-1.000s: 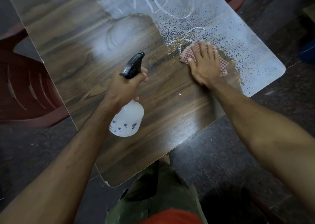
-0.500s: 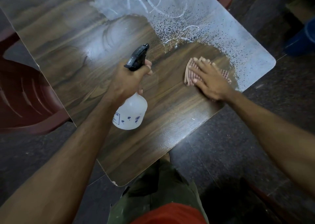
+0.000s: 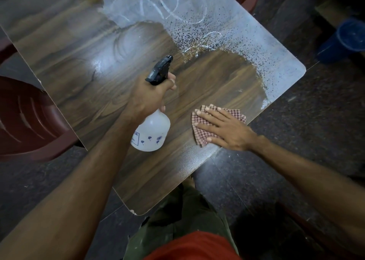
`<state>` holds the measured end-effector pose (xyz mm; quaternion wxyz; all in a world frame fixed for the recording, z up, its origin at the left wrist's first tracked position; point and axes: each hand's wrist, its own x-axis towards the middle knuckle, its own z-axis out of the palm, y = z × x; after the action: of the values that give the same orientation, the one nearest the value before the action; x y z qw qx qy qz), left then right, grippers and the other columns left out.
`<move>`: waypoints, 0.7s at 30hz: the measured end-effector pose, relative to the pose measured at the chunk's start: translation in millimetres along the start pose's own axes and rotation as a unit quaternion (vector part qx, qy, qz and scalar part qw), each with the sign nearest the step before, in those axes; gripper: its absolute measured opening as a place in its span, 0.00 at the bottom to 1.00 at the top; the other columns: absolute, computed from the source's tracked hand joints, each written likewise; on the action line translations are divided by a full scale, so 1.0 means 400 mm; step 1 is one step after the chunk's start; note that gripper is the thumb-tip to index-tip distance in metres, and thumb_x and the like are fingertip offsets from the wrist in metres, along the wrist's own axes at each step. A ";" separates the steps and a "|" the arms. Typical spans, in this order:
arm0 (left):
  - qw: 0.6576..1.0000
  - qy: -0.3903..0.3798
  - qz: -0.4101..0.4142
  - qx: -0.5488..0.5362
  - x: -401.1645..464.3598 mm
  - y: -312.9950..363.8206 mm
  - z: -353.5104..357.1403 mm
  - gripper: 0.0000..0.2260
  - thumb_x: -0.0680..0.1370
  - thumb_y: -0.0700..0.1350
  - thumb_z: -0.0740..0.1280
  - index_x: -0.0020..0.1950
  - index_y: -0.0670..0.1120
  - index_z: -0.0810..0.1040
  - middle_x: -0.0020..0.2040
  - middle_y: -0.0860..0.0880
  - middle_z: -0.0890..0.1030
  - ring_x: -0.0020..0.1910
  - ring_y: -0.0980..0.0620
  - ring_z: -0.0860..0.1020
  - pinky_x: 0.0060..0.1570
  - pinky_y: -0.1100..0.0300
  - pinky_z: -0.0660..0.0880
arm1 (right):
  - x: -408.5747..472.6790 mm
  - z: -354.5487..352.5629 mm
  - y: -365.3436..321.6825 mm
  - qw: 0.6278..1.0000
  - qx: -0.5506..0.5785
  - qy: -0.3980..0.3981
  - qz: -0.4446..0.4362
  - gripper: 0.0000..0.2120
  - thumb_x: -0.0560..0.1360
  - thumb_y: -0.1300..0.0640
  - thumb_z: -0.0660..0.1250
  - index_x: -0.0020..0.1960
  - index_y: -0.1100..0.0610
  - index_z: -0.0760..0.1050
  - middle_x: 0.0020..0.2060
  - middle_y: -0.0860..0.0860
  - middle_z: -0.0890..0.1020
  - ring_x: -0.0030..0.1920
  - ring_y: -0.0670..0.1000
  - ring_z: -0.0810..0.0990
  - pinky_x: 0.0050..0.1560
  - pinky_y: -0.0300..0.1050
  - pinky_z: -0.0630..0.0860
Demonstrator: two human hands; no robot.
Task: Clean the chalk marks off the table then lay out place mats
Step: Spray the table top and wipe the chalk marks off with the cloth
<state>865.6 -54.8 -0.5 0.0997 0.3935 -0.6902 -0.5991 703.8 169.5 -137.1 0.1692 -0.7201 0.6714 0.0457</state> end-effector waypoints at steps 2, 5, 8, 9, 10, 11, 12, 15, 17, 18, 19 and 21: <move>1.000 0.000 0.005 -0.005 -0.002 0.001 -0.004 0.04 0.78 0.42 0.67 0.50 0.46 0.81 0.47 0.48 0.85 0.19 0.54 0.72 0.23 0.60 0.71 | -0.004 -0.020 0.064 0.998 0.044 -0.006 0.042 0.29 0.81 0.36 0.40 0.79 0.44 0.46 0.80 0.49 0.43 0.79 0.49 0.36 0.74 0.54 0.29; 1.000 0.003 0.007 -0.001 -0.009 -0.012 -0.008 0.04 0.78 0.43 0.67 0.49 0.48 0.81 0.46 0.49 0.85 0.18 0.53 0.72 0.24 0.60 0.71 | 0.029 -0.059 0.146 0.984 0.067 0.039 0.159 0.30 0.81 0.36 0.42 0.80 0.45 0.47 0.80 0.50 0.44 0.79 0.51 0.40 0.78 0.60 0.39; 1.000 -0.002 0.007 0.003 -0.012 -0.024 0.001 0.04 0.77 0.43 0.67 0.50 0.48 0.81 0.46 0.50 0.85 0.18 0.53 0.72 0.24 0.60 0.72 | 0.091 -0.075 0.148 0.970 0.051 0.047 0.231 0.35 0.79 0.32 0.40 0.81 0.46 0.45 0.81 0.53 0.43 0.80 0.54 0.40 0.78 0.59 0.38; 1.000 -0.005 0.007 0.006 -0.013 -0.026 0.008 0.04 0.78 0.43 0.67 0.50 0.48 0.81 0.46 0.49 0.85 0.18 0.52 0.72 0.25 0.59 0.72 | 0.109 -0.073 0.132 0.968 0.044 0.046 0.242 0.35 0.78 0.32 0.39 0.81 0.47 0.44 0.80 0.54 0.42 0.80 0.55 0.40 0.76 0.58 0.35; 1.000 -0.007 0.007 0.010 -0.013 -0.025 0.015 0.04 0.78 0.44 0.67 0.50 0.48 0.81 0.46 0.49 0.85 0.18 0.52 0.72 0.25 0.59 0.72 | 0.118 -0.068 0.112 0.969 0.038 0.046 0.241 0.35 0.78 0.32 0.39 0.81 0.47 0.43 0.80 0.55 0.42 0.80 0.56 0.40 0.75 0.57 0.34; 1.000 -0.008 0.005 0.011 -0.012 -0.023 0.023 0.04 0.78 0.44 0.67 0.51 0.48 0.81 0.46 0.49 0.85 0.18 0.52 0.73 0.26 0.59 0.71 | 0.116 -0.060 0.090 0.972 0.031 0.047 0.227 0.35 0.79 0.32 0.39 0.81 0.47 0.43 0.80 0.55 0.42 0.80 0.57 0.40 0.75 0.57 0.33; 1.000 -0.009 0.002 0.010 -0.011 -0.019 0.029 0.04 0.78 0.44 0.67 0.51 0.48 0.80 0.47 0.48 0.85 0.18 0.52 0.73 0.26 0.59 0.71 | 0.102 -0.049 0.069 0.977 0.024 0.045 0.205 0.34 0.79 0.33 0.39 0.81 0.47 0.43 0.80 0.55 0.43 0.80 0.56 0.40 0.75 0.58 0.34; 1.000 -0.001 -0.005 0.005 0.001 -0.001 0.044 0.05 0.79 0.43 0.67 0.53 0.46 0.80 0.47 0.48 0.85 0.19 0.53 0.72 0.26 0.59 0.71 | 0.028 -0.020 0.054 0.991 0.007 0.042 0.128 0.33 0.80 0.34 0.42 0.81 0.47 0.47 0.81 0.52 0.45 0.80 0.53 0.41 0.78 0.56 0.39; 1.000 0.006 -0.002 0.001 0.008 0.009 0.053 0.05 0.79 0.43 0.67 0.52 0.46 0.80 0.47 0.48 0.84 0.18 0.53 0.72 0.25 0.60 0.71 | -0.002 -0.020 0.093 0.993 0.013 0.039 0.107 0.32 0.81 0.34 0.42 0.81 0.47 0.49 0.81 0.51 0.46 0.80 0.52 0.42 0.78 0.56 0.41; 1.000 0.013 0.000 -0.003 0.012 0.014 0.058 0.04 0.79 0.43 0.67 0.52 0.46 0.80 0.47 0.48 0.84 0.18 0.53 0.72 0.24 0.61 0.71 | -0.004 -0.027 0.125 0.992 0.020 0.041 0.120 0.33 0.80 0.34 0.41 0.81 0.47 0.49 0.81 0.52 0.46 0.80 0.52 0.43 0.78 0.57 0.41; 1.000 0.020 0.002 -0.004 0.013 0.018 0.064 0.04 0.78 0.43 0.67 0.51 0.46 0.80 0.47 0.48 0.84 0.18 0.53 0.72 0.24 0.61 0.71 | 0.002 -0.036 0.157 0.988 0.029 0.048 0.147 0.33 0.80 0.33 0.40 0.81 0.47 0.48 0.81 0.52 0.46 0.80 0.53 0.43 0.78 0.57 0.41; 0.999 0.036 0.002 0.000 0.018 0.022 0.078 0.03 0.78 0.42 0.67 0.50 0.47 0.80 0.46 0.47 0.84 0.18 0.53 0.72 0.24 0.61 0.71 | 0.036 -0.060 0.220 0.975 0.041 0.062 0.210 0.35 0.79 0.32 0.38 0.81 0.47 0.47 0.81 0.53 0.45 0.80 0.54 0.43 0.77 0.57 0.39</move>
<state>838.0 -36.3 -3.3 0.1263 0.4135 -0.6867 -0.5844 614.8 144.9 -134.7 0.1431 -0.5574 0.8178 0.0083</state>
